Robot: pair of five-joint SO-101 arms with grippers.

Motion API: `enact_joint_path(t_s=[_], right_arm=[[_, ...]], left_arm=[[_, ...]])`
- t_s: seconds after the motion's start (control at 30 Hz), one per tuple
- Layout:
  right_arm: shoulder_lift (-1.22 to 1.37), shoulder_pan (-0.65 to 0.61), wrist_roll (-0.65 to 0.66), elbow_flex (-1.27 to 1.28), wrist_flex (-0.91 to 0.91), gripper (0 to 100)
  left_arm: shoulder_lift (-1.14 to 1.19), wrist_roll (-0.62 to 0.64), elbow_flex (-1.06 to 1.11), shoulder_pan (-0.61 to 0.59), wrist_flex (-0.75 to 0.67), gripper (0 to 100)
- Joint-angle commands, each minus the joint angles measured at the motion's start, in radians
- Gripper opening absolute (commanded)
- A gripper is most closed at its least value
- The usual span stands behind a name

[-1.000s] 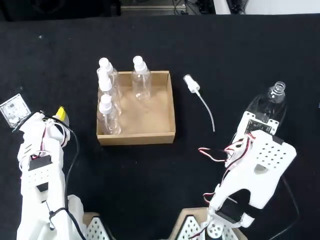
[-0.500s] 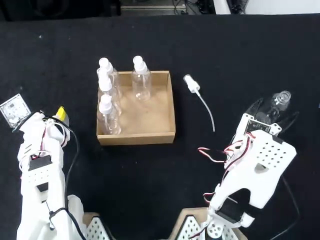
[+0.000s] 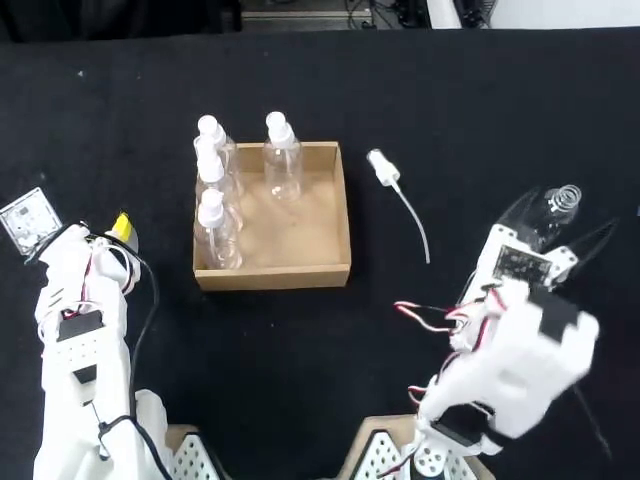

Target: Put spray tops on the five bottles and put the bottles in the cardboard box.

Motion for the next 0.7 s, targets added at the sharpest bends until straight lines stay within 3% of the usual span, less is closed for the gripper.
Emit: enact_joint_path(t_s=[0.0,0.23,0.4,0.67], right_arm=[[-0.306,-0.011,0.008,0.01,0.219,34.3],[-0.794,-0.066,0.008,-0.012,0.767,34.0],[-1.067,-0.152,0.008,-0.151,1.31,34.0],[-1.139,-0.296,0.006,-0.602,2.03,33.8]], left_arm=[[-0.009,-0.005,-0.007,0.013,-0.023,20],[-0.009,-0.005,-0.007,0.013,-0.023,20],[-0.009,-0.005,-0.007,0.013,-0.023,20],[-0.008,-0.006,-0.007,0.013,-0.023,20]])
